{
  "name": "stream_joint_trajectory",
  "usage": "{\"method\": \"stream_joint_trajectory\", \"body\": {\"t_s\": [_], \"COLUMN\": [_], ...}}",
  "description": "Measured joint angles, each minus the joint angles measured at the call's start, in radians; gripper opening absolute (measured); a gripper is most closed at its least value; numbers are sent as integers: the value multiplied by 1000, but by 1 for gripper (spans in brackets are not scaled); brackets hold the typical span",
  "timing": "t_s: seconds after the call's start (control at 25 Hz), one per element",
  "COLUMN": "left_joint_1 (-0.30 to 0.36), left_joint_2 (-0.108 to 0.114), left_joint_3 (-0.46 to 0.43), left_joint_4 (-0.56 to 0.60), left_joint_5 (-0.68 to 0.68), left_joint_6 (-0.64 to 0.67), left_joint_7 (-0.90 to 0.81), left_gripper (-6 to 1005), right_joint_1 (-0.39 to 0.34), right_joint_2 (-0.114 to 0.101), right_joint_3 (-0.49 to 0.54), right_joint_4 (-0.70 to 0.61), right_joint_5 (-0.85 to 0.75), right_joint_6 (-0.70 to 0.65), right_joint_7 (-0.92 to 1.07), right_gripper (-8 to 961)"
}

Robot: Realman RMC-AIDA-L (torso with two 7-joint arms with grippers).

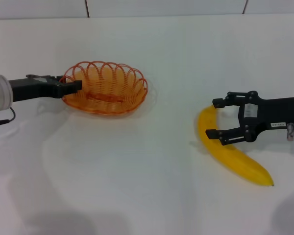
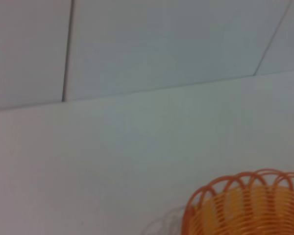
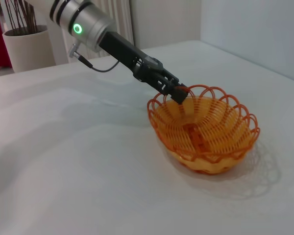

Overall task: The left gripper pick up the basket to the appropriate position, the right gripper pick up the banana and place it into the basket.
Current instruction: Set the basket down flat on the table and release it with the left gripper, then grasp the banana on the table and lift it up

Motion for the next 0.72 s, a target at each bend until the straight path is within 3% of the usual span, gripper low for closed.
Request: {"method": "stream_joint_trajectory", "body": {"t_s": [0.4, 0.72], "left_joint_1": [241, 396], "left_joint_2": [-1, 1], "left_joint_3": [296, 389], "left_joint_4": [313, 499], "left_joint_5": [-243, -259], "left_joint_6": [-1, -3], "left_joint_7": [22, 39], "left_gripper": [568, 569], "right_joint_1": [0, -3], "right_joint_2": [0, 1], "right_joint_3": [0, 0], "right_joint_4": [7, 7], "right_joint_5": [0, 4], "right_joint_6": [2, 2], "right_joint_7": [0, 2], "right_gripper": [894, 894]}}
